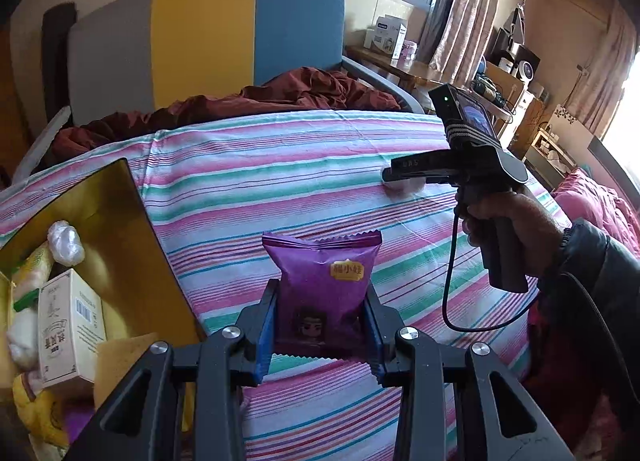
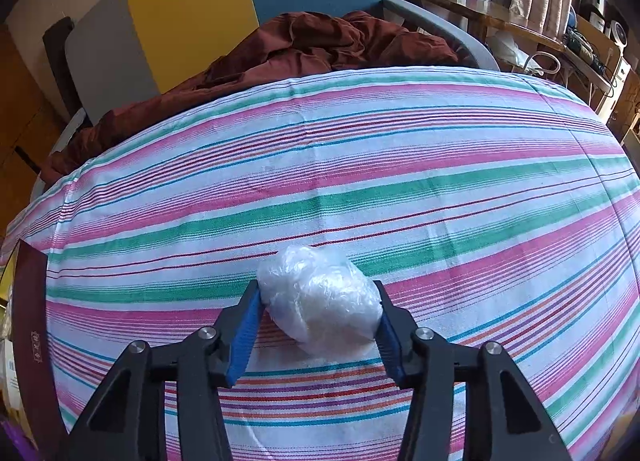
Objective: Organize objects
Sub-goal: 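Carry the purple snack packet into the gold tray and open the left gripper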
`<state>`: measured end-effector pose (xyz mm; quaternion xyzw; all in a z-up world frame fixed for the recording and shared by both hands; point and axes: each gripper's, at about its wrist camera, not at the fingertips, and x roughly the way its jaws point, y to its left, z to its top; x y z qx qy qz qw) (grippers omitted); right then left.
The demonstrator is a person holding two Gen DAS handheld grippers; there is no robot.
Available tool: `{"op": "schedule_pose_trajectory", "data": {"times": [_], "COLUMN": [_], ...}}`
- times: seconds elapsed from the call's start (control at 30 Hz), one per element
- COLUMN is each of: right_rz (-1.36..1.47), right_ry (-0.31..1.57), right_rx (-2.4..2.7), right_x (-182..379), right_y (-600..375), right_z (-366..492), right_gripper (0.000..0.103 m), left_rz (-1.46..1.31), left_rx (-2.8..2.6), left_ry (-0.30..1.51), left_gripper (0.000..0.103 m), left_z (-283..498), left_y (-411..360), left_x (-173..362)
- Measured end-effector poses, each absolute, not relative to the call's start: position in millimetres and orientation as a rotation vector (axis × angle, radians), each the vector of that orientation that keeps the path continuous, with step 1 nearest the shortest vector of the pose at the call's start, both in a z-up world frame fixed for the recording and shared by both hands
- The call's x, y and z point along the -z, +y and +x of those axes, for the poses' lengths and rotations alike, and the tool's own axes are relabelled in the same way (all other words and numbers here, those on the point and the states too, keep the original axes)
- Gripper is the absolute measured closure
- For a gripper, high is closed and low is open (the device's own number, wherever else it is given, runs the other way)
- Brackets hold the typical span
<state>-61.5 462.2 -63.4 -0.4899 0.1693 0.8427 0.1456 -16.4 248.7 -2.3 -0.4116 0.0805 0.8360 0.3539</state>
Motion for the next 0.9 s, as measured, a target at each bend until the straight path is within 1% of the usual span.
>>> {"op": "schedule_pose_trajectory", "data": {"times": [0.03, 0.07, 0.23, 0.47, 0.77, 0.9], "right_rz": [-1.413, -1.416, -1.462, -1.463, -1.479, -1.485], "right_ry": [0.495, 0.490, 0.403, 0.389, 0.296, 0.288], "right_rx": [-2.444, -2.458, -2.503, -2.494, -2.469, -2.463], "right_x": [62, 60, 62, 65, 68, 68], "right_y": [460, 456, 435, 436, 429, 427], "right_z": [-61, -62, -64, -64, -64, -63], "right_gripper": [0.068, 0.067, 0.067, 0.066, 0.067, 0.067], "left_rz": [-1.058, -1.054, -1.043, -1.032, -1.073, -1.097], "left_rx": [-2.179, -2.196, -2.294, -2.383, -2.442, -2.490], "left_ry": [0.203, 0.198, 0.182, 0.177, 0.142, 0.130], "left_gripper": [0.065, 0.065, 0.065, 0.065, 0.065, 0.065], "left_z": [-17, -19, -26, -28, -26, -32], "left_y": [243, 238, 211, 178, 142, 121], "left_x": [-1, -4, -14, -19, -14, -10]}}
